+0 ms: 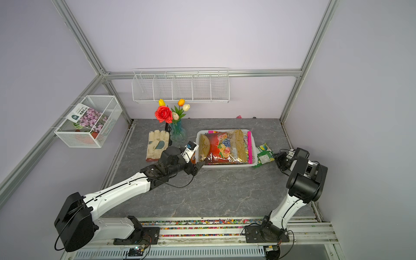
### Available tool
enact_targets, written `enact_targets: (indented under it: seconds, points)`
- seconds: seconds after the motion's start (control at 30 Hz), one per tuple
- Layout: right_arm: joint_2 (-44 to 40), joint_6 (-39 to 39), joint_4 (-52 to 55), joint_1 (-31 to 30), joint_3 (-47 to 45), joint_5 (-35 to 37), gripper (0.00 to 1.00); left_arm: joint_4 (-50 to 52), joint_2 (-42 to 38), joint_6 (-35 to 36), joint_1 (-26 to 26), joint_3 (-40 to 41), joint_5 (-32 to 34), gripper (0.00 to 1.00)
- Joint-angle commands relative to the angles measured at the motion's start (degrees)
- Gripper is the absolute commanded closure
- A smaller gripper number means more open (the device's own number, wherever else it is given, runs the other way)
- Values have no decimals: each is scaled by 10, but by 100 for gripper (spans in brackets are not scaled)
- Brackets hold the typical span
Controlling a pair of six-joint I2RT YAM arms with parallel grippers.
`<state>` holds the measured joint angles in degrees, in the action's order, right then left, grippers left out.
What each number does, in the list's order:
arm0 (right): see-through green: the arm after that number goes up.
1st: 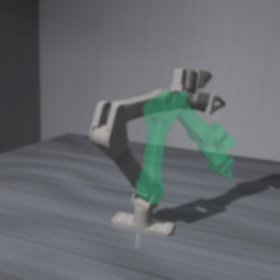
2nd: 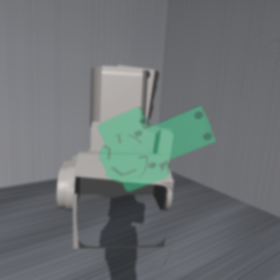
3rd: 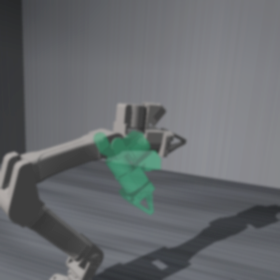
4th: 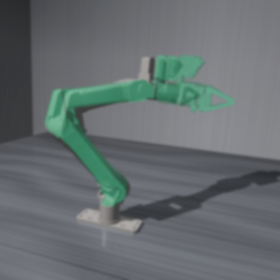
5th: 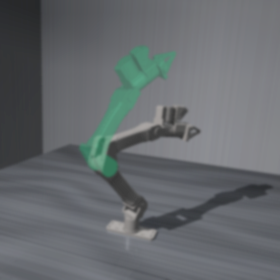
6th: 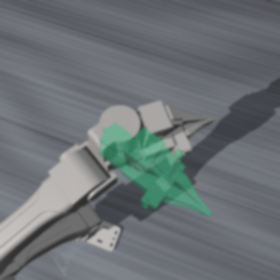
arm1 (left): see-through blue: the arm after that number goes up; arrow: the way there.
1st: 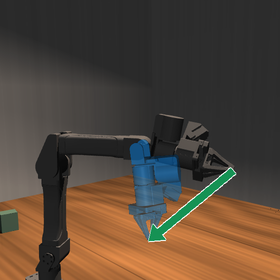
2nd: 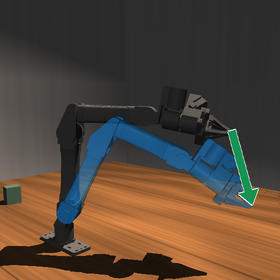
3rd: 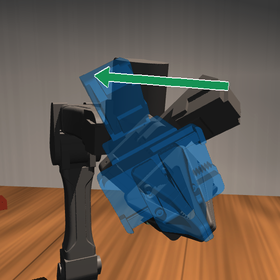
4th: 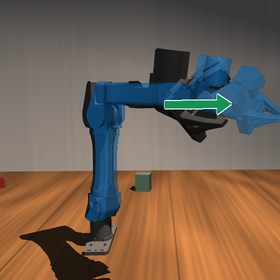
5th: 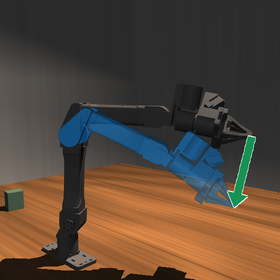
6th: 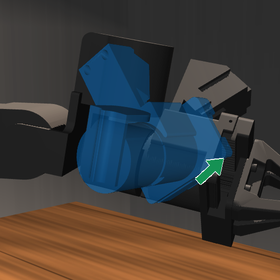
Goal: Put the candies in the basket
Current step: Pick up the candy at the center of the board.
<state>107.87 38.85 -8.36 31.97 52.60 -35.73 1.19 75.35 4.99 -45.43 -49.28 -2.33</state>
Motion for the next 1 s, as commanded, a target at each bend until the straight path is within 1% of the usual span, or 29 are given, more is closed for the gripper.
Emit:
enact_targets:
  seconds: [0.0, 0.07, 0.17, 0.3, 0.4, 0.53, 0.6, 0.83, 0.97]
  points:
    - [28, 1, 8, 3, 11, 37, 53, 3, 8, -3, -1, -5, 7, 2]
    - [34, -6, 6, 1, 17, 39, 52, 4, 10, -4, -1, -5, 8, 2]
    - [49, -17, 10, -1, 28, 30, 53, 4, 11, -3, -2, -5, 11, 2]
    - [70, -26, 10, -4, 45, -1, 58, 4, 15, -2, -1, -5, 12, 2]
    - [81, -36, 31, -9, 62, -3, 62, 4, 15, -2, -1, -6, 12, 2]
    - [91, -59, 68, -22, 87, -1, 71, 4, 16, -1, -1, -5, 13, 2]
    - [92, -63, 74, -24, 92, -1, 78, 6, 16, -1, -2, -5, 14, 2]
    - [87, -69, 61, -26, 90, -20, 100, 7, 16, 0, -1, -6, 15, 2]
    - [57, -50, 29, -26, 66, -25, 100, 7, 15, -1, -1, -6, 17, 2]
